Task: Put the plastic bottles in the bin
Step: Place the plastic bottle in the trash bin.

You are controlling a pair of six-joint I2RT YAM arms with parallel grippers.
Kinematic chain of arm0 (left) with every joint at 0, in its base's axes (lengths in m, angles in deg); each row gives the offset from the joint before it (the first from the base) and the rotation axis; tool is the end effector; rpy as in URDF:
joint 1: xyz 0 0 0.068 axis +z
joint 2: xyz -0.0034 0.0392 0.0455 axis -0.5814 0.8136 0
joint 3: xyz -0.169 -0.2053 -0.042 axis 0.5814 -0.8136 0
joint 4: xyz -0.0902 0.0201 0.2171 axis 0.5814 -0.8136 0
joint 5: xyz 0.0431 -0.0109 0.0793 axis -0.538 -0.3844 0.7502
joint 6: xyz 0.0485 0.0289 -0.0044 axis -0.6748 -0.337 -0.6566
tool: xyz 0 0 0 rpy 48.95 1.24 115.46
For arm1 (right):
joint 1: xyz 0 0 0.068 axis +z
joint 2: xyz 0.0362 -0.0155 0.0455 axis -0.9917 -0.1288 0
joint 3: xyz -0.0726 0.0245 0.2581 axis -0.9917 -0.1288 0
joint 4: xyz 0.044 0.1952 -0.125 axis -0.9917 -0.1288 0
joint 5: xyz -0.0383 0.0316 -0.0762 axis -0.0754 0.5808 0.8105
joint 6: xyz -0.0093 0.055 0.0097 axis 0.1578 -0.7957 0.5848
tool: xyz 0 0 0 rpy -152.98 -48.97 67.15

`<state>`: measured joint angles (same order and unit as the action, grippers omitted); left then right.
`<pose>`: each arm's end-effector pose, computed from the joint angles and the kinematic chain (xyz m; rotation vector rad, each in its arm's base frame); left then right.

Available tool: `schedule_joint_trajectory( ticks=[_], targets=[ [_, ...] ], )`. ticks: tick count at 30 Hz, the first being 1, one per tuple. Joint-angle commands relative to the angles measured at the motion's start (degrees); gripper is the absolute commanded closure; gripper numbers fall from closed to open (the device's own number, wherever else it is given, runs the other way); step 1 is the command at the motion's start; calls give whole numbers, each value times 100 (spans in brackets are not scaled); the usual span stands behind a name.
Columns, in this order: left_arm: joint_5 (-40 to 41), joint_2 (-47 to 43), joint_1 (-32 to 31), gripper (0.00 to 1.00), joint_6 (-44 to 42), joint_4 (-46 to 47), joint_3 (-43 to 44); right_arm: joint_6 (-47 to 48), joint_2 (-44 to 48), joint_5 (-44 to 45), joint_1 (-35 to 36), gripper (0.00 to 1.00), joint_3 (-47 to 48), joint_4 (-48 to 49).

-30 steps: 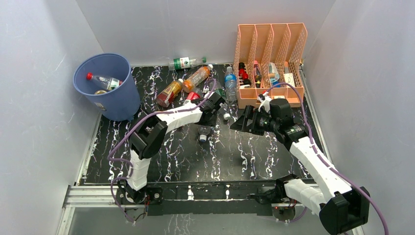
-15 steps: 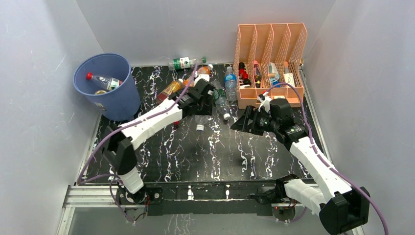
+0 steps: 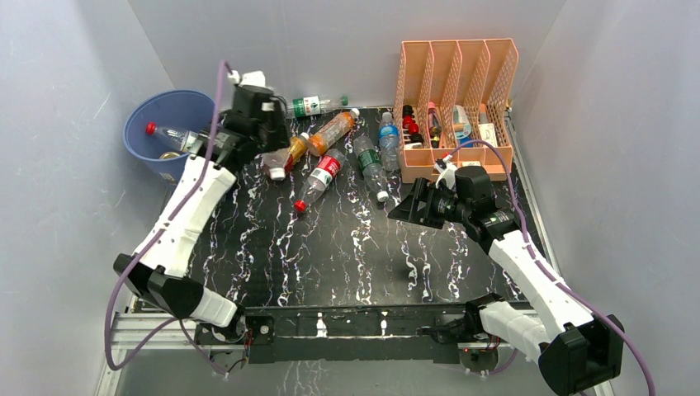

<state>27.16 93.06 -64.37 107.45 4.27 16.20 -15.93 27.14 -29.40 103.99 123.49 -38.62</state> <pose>0.2556 -0.1250 0.4241 -0.1414 2.0790 -0.1969 0.1707 0.0856 0.2864 -0.0166 2.2584 1.0483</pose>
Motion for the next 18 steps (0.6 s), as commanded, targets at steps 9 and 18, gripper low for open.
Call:
schedule_joint_trajectory(
  ticks=[9, 18],
  targets=[
    [-850, 197, 2437, 67, -889, -531, 1402, -53, -46, -243, -30, 2, 326, 158],
    [-1621, 962, 4162, 68, -854, -386, 1990, -20, -160, -343, -29, 2, 374, 173]
  ],
)
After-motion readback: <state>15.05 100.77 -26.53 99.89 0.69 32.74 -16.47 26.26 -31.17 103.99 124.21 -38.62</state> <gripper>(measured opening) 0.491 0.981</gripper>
